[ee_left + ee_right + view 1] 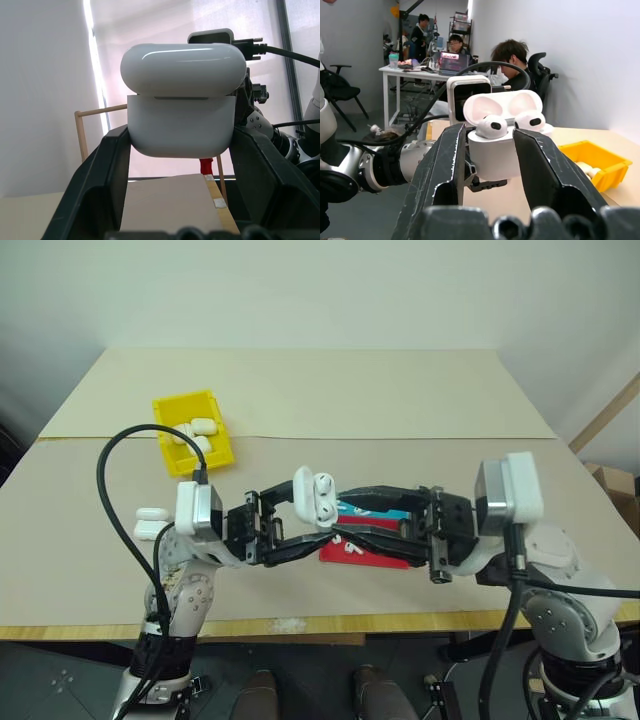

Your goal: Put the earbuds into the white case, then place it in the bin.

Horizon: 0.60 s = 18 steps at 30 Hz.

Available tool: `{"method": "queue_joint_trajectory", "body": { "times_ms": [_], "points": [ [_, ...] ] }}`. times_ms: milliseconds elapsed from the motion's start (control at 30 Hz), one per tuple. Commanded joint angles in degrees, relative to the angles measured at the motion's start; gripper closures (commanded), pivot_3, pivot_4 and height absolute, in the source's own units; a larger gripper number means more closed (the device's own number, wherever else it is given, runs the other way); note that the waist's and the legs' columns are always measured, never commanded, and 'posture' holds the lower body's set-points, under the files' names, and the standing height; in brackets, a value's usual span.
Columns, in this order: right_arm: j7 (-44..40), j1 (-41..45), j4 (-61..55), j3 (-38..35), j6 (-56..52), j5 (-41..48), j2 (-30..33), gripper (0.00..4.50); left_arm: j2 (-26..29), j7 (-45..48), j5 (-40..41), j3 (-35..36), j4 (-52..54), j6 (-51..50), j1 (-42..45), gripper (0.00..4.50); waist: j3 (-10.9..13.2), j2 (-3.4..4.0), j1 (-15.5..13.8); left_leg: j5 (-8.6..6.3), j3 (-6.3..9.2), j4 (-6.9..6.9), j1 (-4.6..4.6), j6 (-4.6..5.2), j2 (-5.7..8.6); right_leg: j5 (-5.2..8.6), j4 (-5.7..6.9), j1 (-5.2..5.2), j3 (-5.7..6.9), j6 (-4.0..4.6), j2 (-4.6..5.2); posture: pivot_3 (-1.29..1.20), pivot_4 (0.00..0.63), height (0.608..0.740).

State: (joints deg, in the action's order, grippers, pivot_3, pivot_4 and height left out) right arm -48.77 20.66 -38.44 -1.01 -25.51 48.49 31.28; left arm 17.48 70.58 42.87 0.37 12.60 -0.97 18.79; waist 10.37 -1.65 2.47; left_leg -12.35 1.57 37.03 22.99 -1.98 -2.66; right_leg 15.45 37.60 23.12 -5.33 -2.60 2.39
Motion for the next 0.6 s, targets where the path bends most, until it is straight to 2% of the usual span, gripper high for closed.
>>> {"method": "queue_joint_trajectory", "body": {
  "times_ms": [33,200,267,333,433,600],
  "points": [
    [-0.2,-0.1,-0.1,-2.8,1.4,1.1,0.7,2.55,0.4,-0.6,1.2,0.9,2.0,-0.5,1.3,1.79,0.0,0.0,0.0,0.0,0.0,0.0,0.0,0.0,0.0,0.0,0.0,0.0,0.0,0.0,0.0,0.0,0.15,0.74],
    [1.3,3.1,4.5,-8.5,-3.2,5.5,5.2,2.55,0.5,0.3,0.8,1.1,1.0,0.1,0.7,1.79,0.0,-0.01,0.0,0.0,-0.01,0.01,0.0,0.0,0.01,-0.02,0.0,-0.01,-0.01,0.02,0.01,0.0,0.15,0.74],
    [0.2,6.6,6.0,-9.2,-5.5,6.4,8.9,2.92,0.5,0.6,0.5,1.0,0.5,0.1,0.9,1.79,0.0,0.0,0.0,0.0,-0.01,0.01,-0.01,0.0,0.02,-0.02,0.01,-0.02,-0.01,0.03,0.01,0.0,0.15,0.74],
    [-1.2,9.9,7.4,-9.1,-6.8,6.7,11.5,3.48,0.6,1.3,0.2,0.8,-0.1,0.2,0.9,1.79,0.0,0.0,0.1,0.0,-0.02,-0.01,-0.02,0.0,0.01,-0.02,0.02,0.01,-0.02,0.03,0.0,0.0,0.15,0.74],
    [-7.0,21.0,12.4,-4.5,-11.3,4.1,17.7,4.48,0.5,2.8,-0.6,0.4,-1.5,1.0,0.9,1.79,0.1,0.12,0.3,0.0,-0.05,-0.02,-0.02,0.0,0.01,-0.02,0.0,0.04,-0.06,0.03,-0.01,0.0,0.15,0.74],
    [-13.6,34.4,19.7,3.1,-16.3,1.3,19.5,4.48,0.4,3.5,-2.2,0.0,-3.5,1.5,2.0,1.79,0.1,0.1,0.0,0.0,-0.05,-0.04,-0.02,0.01,-0.03,-0.02,-0.08,0.03,-0.03,0.03,-0.03,0.0,0.15,0.74]
  ]
}}
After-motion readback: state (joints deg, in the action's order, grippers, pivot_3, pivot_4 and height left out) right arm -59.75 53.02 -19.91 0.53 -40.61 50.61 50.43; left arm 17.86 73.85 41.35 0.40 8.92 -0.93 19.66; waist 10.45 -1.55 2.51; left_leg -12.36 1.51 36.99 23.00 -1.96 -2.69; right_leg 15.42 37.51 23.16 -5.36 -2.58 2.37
